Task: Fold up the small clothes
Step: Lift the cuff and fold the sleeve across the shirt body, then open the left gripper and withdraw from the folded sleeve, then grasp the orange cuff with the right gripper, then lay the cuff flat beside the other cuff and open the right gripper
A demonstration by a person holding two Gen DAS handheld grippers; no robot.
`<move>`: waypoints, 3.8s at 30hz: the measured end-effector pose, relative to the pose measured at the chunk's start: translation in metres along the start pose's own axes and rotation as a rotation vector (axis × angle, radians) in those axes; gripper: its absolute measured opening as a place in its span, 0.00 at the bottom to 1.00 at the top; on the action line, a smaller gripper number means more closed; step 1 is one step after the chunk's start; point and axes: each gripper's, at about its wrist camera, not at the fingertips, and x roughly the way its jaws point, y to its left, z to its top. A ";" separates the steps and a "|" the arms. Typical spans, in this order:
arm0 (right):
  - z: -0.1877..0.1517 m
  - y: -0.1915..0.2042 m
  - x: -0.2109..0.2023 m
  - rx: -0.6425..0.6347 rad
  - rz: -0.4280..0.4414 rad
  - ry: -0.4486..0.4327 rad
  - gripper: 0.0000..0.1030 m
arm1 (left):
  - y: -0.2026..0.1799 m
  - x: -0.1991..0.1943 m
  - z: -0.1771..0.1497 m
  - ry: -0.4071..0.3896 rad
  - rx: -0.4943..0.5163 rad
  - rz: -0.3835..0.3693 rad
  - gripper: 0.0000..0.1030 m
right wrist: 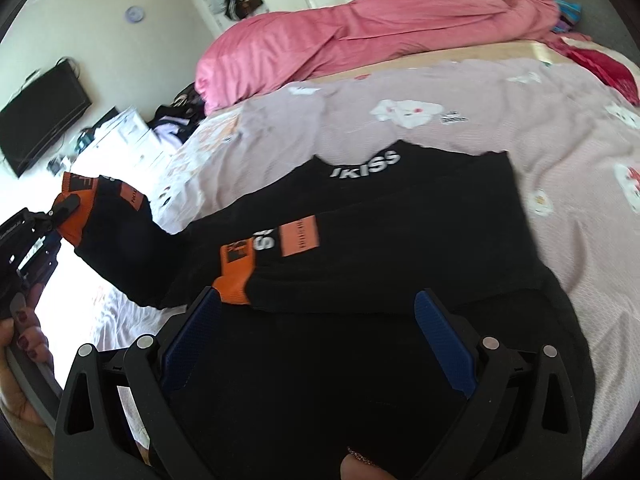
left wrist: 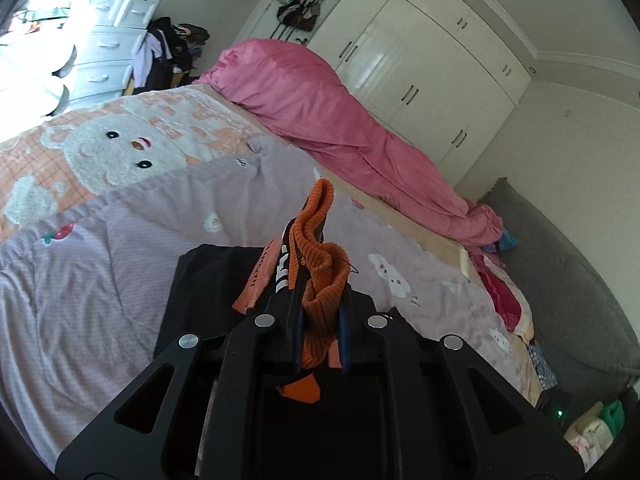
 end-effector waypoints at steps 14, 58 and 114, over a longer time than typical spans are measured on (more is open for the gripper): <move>0.000 -0.069 -0.032 0.153 -0.071 -0.056 0.94 | -0.060 0.045 -0.048 0.177 0.128 -0.118 0.06; -0.020 -0.009 0.051 -0.080 0.000 0.125 0.14 | 0.021 0.045 -0.050 0.228 0.021 0.071 0.61; 0.034 -0.037 0.030 -0.293 -0.189 0.032 0.30 | -0.032 0.128 -0.073 0.370 0.231 0.052 0.61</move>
